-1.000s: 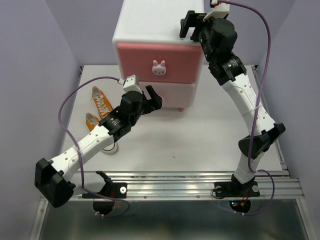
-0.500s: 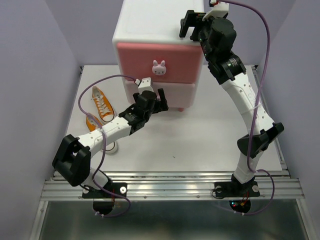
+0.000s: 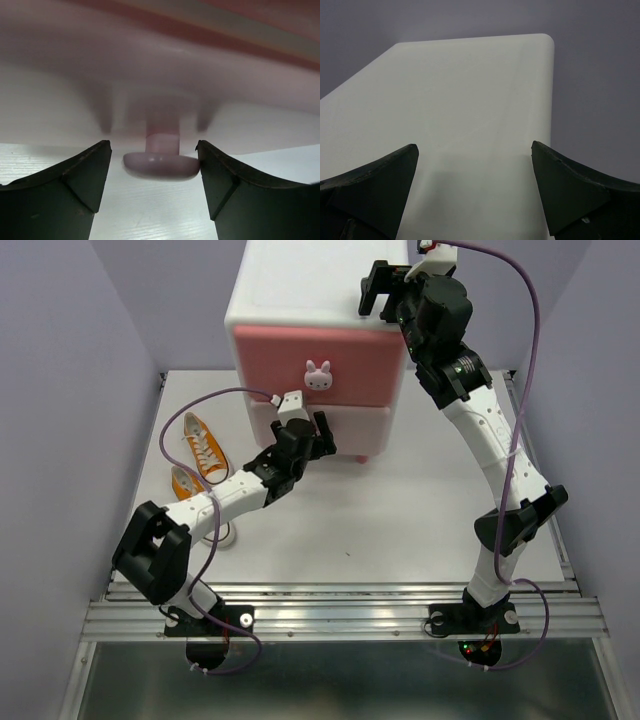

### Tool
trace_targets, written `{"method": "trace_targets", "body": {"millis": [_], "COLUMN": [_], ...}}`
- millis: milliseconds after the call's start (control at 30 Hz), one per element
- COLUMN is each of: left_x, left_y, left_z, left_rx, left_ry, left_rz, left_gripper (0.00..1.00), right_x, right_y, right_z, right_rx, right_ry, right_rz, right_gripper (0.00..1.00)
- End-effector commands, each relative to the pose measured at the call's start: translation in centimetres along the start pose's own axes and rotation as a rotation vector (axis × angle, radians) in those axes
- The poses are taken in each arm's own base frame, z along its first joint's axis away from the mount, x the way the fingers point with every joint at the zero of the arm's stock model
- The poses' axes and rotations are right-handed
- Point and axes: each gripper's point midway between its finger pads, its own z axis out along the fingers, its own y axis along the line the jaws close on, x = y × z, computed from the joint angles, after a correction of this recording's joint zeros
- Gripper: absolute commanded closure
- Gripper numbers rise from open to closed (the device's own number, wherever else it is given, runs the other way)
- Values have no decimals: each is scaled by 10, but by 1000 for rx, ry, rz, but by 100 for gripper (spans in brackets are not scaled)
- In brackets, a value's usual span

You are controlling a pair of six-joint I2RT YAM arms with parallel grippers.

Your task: Place and organize the shoes in the shoe cabinet

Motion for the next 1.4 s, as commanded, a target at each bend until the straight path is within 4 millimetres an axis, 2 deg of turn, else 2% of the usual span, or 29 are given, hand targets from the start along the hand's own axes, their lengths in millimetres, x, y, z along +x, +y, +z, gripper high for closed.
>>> {"method": "trace_targets", "body": {"millis": [0,33,200,233,267,300,400,433,500,600,667,733,767,900,1100,1233,1367], "left_x": [-27,-28,-21,-13,-14,-3,4,20,25,52,59,76,78,94,115,138,150], "left_y": [-16,-18,-17,-13,-12,-10,-10,-12,-13,-8,-13,-2,-6,1,-4,3,7], "left_z": [8,9,0,-3,-10,-16,-35,-44,-58,-81,-96,-107,-116,-134,-162,-186,-201], "left_rx": [25,31,45,39,44,40,42,42,49,28,40,6,19,6,43,32,24], "left_ry": [-75,-73,-43,-26,-28,0,4,40,52,108,123,165,166,210,279,360,397], "left_rz": [-17,-14,-33,-32,-40,-39,-43,-35,-57,-75,-120,-112,-123,-97,-120,-121,-116], "left_gripper": [26,35,60,69,75,80,81,81,84,89,90,92,92,93,93,94,94], "right_x": [214,214,214,214,217,216,222,222,226,230,233,235,235,242,246,248,253], "right_y": [-6,-6,-8,-8,-9,-9,-10,-10,-10,-8,-8,-7,-7,-5,-6,-7,-8], "right_z": [-12,-12,-13,-13,-14,-14,-15,-16,-16,-15,-15,-15,-15,-16,-17,-16,-18], "right_rx": [19,19,26,26,28,29,28,29,29,24,23,16,16,6,-1,-3,-3], "right_ry": [585,585,581,581,587,581,593,593,599,599,601,603,602,604,603,601,607], "right_rz": [-155,-155,-157,-157,-159,-158,-161,-158,-155,-146,-140,-138,-136,-128,-133,-143,-146], "right_gripper": [0,0,0,0,0,0,0,0,0,0,0,0,0,0,0,0,0]}}
